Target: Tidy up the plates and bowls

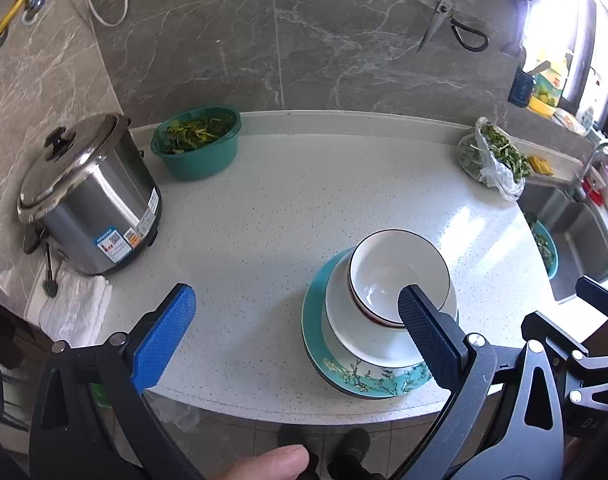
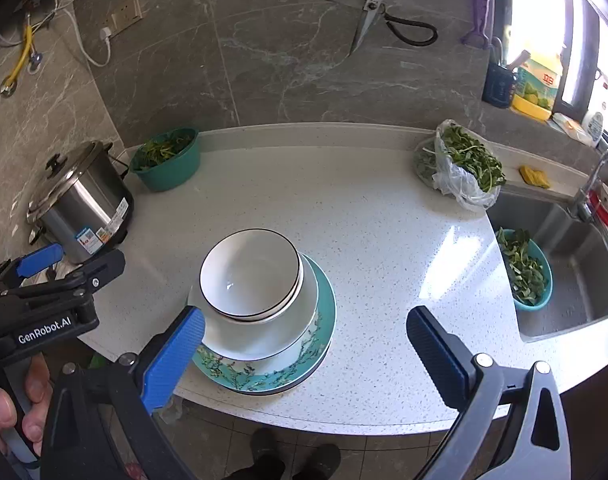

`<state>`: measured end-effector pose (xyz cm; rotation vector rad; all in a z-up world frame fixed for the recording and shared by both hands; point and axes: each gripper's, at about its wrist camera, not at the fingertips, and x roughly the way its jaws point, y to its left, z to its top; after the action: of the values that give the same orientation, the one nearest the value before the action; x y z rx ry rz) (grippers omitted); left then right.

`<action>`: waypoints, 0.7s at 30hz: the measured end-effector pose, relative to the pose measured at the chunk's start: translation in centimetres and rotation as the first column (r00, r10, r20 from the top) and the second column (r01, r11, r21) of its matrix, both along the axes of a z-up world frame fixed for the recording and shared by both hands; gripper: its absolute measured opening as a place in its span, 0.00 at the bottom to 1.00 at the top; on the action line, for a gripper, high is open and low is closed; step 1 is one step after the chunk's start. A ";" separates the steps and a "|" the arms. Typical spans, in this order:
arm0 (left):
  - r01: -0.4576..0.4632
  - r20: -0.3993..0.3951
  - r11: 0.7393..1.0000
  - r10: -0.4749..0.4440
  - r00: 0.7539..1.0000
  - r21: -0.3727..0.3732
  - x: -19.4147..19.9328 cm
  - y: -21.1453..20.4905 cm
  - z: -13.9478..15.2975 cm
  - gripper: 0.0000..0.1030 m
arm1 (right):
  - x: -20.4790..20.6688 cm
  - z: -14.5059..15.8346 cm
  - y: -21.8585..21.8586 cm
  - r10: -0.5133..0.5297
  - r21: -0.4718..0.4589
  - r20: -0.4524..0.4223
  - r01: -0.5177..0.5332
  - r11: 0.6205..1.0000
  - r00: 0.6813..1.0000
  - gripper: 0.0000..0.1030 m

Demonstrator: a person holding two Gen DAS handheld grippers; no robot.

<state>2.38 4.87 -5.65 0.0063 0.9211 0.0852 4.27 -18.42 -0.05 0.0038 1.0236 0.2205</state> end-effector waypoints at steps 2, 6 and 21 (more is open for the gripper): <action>0.008 -0.001 1.000 -0.008 1.000 0.001 0.1 0.0 0.3 1.00 | 0.0 0.2 0.1 -0.020 -0.011 -0.002 0.020 1.000 1.000 1.00; 0.016 0.002 1.000 -0.016 1.000 -0.006 -0.1 0.0 0.6 1.00 | -0.3 0.6 0.2 -0.041 -0.021 0.008 0.041 0.999 0.999 1.00; 0.030 0.003 0.999 -0.030 1.000 -0.012 -1.3 -0.5 1.2 1.00 | -0.8 0.9 0.5 -0.068 -0.034 0.005 0.068 0.997 0.998 1.00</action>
<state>1.13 4.40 -4.47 0.0093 0.9188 0.0518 3.44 -17.89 0.89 0.0076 1.0218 0.1411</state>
